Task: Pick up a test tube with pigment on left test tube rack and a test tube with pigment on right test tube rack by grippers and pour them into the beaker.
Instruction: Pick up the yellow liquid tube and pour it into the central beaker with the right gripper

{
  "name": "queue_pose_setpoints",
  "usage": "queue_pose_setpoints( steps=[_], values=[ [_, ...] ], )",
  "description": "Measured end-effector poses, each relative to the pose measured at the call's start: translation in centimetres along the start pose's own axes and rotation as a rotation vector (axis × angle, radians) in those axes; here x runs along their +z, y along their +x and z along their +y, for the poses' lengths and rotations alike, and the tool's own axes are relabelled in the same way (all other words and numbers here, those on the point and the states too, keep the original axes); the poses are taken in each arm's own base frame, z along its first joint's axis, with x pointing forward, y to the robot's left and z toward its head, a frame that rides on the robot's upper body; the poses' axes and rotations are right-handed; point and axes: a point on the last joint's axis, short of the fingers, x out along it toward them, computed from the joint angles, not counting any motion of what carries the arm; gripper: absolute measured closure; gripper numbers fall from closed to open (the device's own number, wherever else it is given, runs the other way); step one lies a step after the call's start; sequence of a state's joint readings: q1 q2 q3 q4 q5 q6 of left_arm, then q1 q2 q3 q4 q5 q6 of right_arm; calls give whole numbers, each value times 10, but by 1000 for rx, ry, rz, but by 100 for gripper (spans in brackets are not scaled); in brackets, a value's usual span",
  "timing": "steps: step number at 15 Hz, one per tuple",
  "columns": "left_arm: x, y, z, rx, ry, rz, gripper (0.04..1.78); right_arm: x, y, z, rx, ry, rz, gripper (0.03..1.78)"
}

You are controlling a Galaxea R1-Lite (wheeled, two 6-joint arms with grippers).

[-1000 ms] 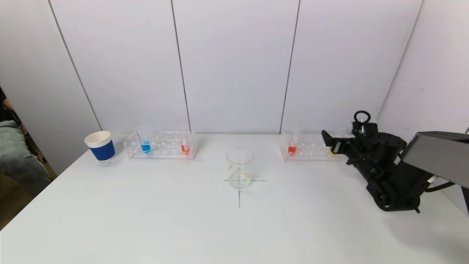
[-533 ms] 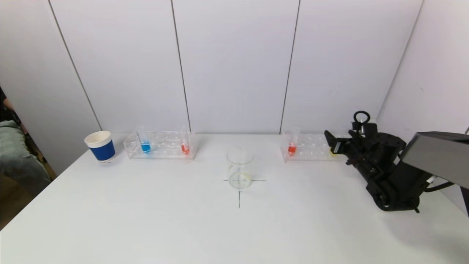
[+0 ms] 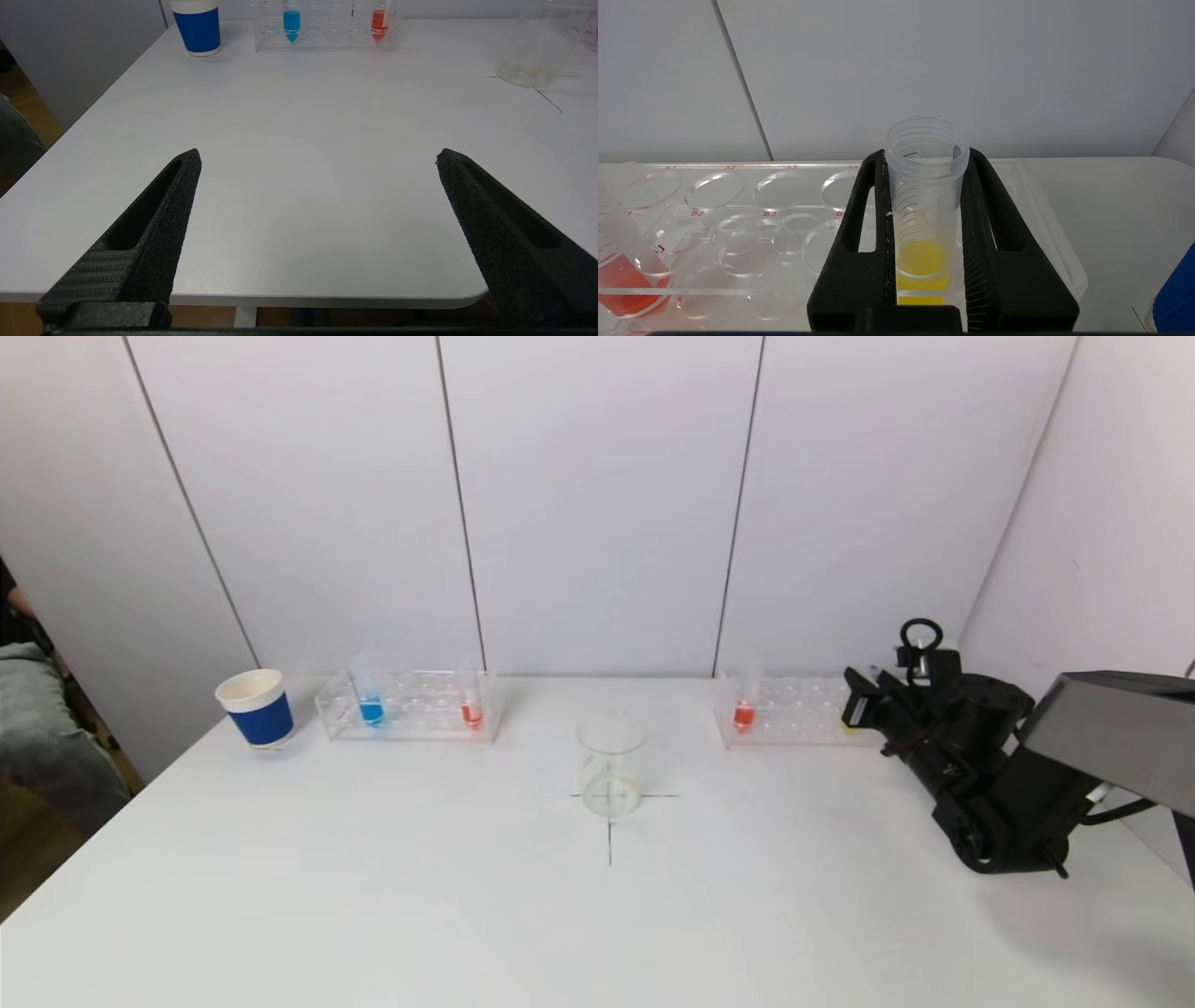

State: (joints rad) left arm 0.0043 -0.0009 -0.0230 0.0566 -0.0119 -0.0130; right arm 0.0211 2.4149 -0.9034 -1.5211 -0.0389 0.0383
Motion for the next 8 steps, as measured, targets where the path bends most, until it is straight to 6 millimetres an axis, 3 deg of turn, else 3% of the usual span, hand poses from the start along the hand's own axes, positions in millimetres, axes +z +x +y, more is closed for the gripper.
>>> queue_pose_setpoints(
  steps=[8],
  values=[
    [0,0,0,0,0,0,6,0,0,0,0,0,-1,135]
  ],
)
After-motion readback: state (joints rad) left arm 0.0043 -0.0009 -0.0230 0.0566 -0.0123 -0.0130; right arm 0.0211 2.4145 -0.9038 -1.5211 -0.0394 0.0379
